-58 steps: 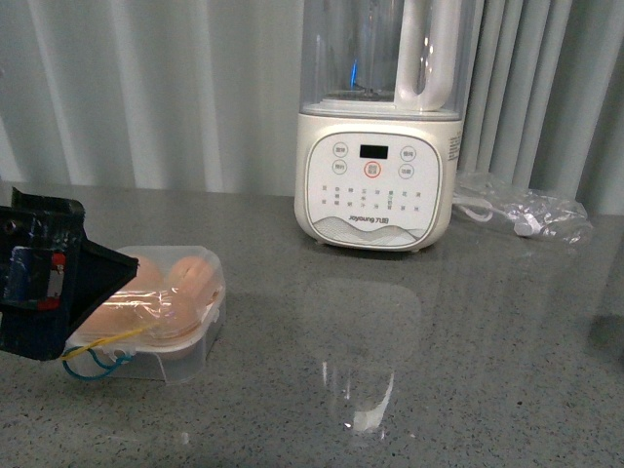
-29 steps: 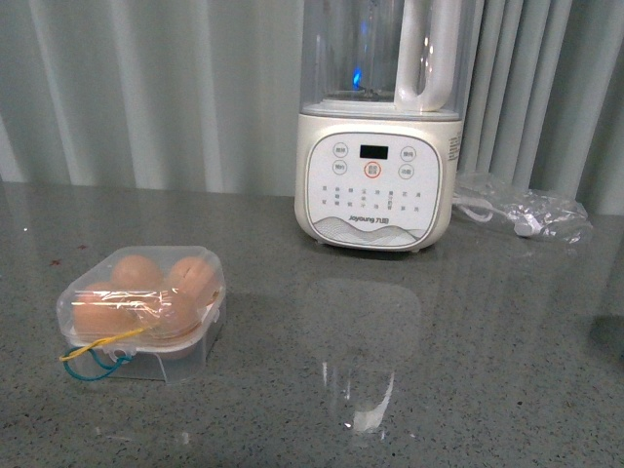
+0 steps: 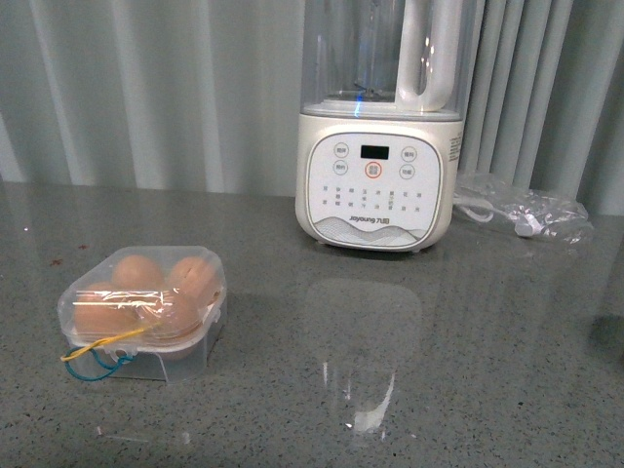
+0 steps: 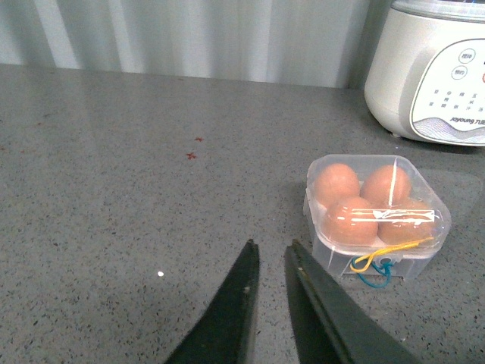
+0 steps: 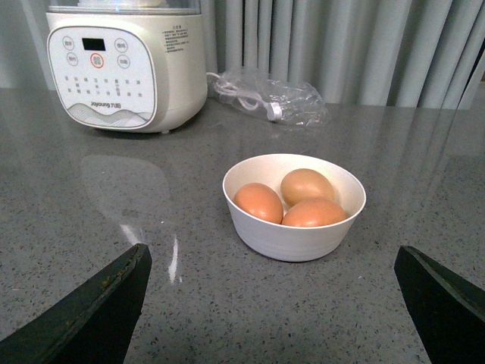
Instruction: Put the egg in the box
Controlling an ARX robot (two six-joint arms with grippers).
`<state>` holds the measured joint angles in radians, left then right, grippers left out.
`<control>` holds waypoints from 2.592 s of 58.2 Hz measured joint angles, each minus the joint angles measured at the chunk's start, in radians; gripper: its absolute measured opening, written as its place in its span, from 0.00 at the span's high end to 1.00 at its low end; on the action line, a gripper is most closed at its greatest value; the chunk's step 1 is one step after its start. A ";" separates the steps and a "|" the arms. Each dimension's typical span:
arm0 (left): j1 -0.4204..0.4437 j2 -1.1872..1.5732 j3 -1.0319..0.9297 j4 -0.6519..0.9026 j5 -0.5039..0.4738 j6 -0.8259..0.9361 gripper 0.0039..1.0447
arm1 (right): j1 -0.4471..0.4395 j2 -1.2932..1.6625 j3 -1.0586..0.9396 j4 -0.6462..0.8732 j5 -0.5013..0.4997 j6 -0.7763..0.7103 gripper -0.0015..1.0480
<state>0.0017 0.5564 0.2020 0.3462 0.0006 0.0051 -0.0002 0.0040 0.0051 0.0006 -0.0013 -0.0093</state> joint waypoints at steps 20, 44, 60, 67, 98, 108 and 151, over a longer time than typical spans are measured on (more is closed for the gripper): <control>0.000 -0.121 -0.096 -0.017 -0.001 -0.006 0.97 | 0.000 0.000 0.000 0.000 0.000 0.000 0.07; 0.000 -0.256 -0.156 -0.094 -0.001 -0.006 0.97 | 0.000 0.000 0.000 0.000 0.000 0.000 0.07; 0.000 -0.328 -0.174 -0.115 -0.001 -0.007 0.97 | 0.000 0.000 0.000 0.000 0.000 0.000 0.07; 0.000 -0.364 -0.174 -0.150 -0.001 -0.007 0.97 | 0.000 0.000 0.000 0.000 0.000 0.000 0.07; 0.000 -0.553 -0.174 -0.346 -0.001 -0.007 0.82 | 0.000 0.000 0.000 0.000 0.000 0.000 0.07; 0.000 -0.553 -0.174 -0.346 -0.001 -0.007 0.47 | 0.000 0.000 0.000 0.000 0.000 0.000 0.07; 0.000 -0.553 -0.174 -0.346 -0.001 -0.007 0.06 | 0.000 0.000 0.000 0.000 0.000 0.000 0.07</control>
<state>0.0017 0.0036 0.0284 0.0006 -0.0006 -0.0021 -0.0002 0.0040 0.0051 0.0006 -0.0013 -0.0093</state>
